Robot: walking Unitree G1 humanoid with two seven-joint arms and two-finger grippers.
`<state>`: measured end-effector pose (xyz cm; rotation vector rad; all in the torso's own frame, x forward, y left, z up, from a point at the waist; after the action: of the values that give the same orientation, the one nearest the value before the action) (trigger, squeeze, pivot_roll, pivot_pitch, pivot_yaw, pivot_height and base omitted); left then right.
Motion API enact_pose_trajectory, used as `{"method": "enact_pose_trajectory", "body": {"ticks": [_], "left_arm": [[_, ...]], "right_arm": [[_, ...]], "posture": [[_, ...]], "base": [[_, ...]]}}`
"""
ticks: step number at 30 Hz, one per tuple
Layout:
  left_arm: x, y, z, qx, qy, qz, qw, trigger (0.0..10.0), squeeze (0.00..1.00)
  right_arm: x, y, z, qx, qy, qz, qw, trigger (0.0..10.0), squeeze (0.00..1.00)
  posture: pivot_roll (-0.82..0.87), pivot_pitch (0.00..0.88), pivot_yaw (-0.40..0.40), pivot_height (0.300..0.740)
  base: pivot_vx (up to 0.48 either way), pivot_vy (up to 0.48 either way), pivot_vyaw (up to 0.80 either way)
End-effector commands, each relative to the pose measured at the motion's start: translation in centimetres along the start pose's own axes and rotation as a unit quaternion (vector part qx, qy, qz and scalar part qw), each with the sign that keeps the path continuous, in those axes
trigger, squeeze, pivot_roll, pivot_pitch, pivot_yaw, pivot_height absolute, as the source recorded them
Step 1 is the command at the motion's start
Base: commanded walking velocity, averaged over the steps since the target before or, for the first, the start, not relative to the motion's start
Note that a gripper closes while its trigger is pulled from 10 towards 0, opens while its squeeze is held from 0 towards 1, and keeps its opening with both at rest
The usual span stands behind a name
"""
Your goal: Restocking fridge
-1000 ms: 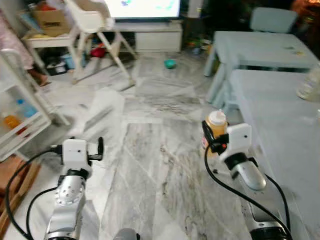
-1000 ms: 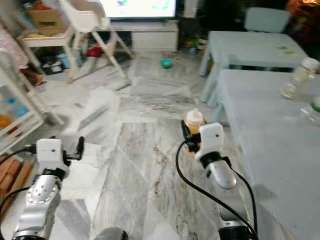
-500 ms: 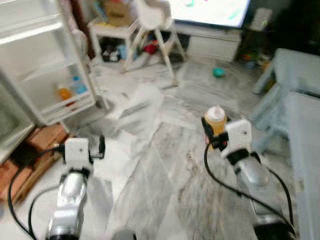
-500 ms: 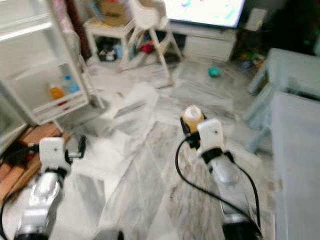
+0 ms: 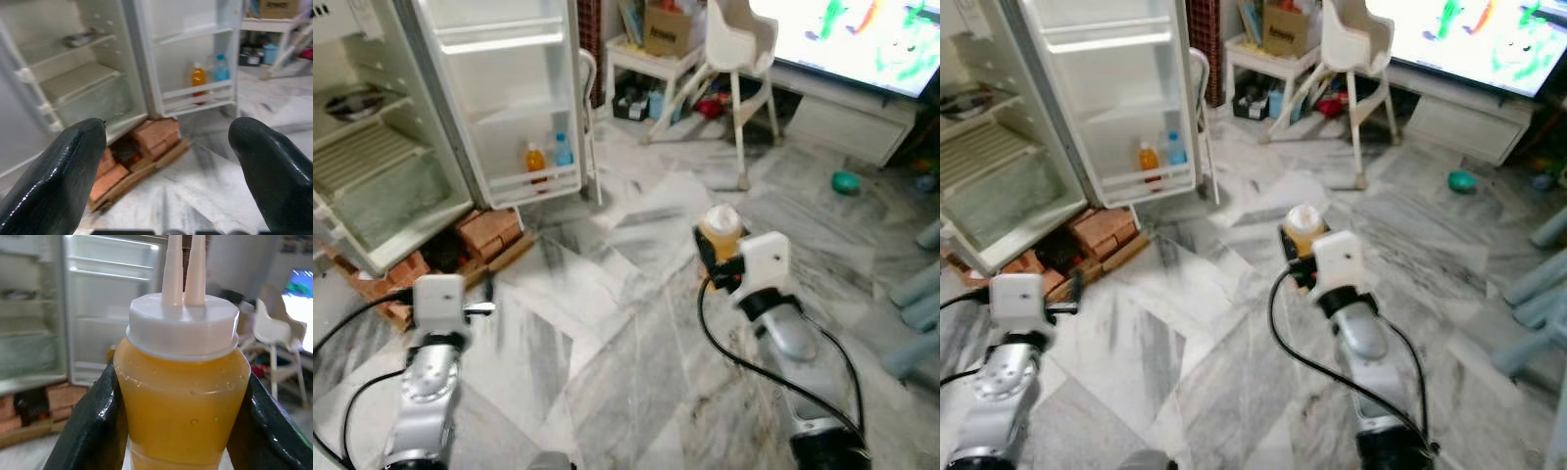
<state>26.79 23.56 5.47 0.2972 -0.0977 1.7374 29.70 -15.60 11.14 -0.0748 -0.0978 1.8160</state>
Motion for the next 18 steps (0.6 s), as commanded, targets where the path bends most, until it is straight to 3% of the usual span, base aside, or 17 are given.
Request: {"method": "enact_pose_trajectory", "body": {"ticks": [1, 6, 18], "left_arm": [[-0.2, 0.5, -0.1, 0.001, 0.006, -0.002, 1.0, 10.0, 0.0], [-0.2, 0.5, -0.2, 0.003, 0.009, -0.002, 1.0, 10.0, 0.0], [-1.1, -0.2, 0.6, -0.011, 0.014, -0.006, 1.0, 10.0, 0.0]], "right_arm": [[-2.3, 0.8, -0.3, 0.01, -0.006, -0.055, 0.998, 10.0, 0.0], [-2.5, 1.0, -0.5, 0.016, -0.012, -0.061, 0.998, 10.0, 0.0], [-1.7, -0.4, 0.0, 0.008, 0.01, -0.021, 1.0, 10.0, 0.0]], "posture": [[0.02, 0.0, -0.027, 0.74], [0.02, 0.0, -0.026, 0.74], [0.03, 0.0, -0.035, 0.74]], "base": [[0.244, 0.0, 0.79], [0.28, 0.0, 0.79], [0.375, 0.0, 0.79]]}}
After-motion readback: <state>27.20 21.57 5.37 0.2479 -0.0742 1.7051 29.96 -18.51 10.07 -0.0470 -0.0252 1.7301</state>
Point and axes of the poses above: a point about 5 cm out from each wrist's last joint towards the gripper, its own y axis pointing back from the gripper into the wrist, its own z axis along the axis of the wrist's last joint, x = y × z, the point moved 2 cm from there along -y, pointing out of the wrist towards the gripper, and after that the axes turned 6 degrees about -y, right-handed, at the moved point
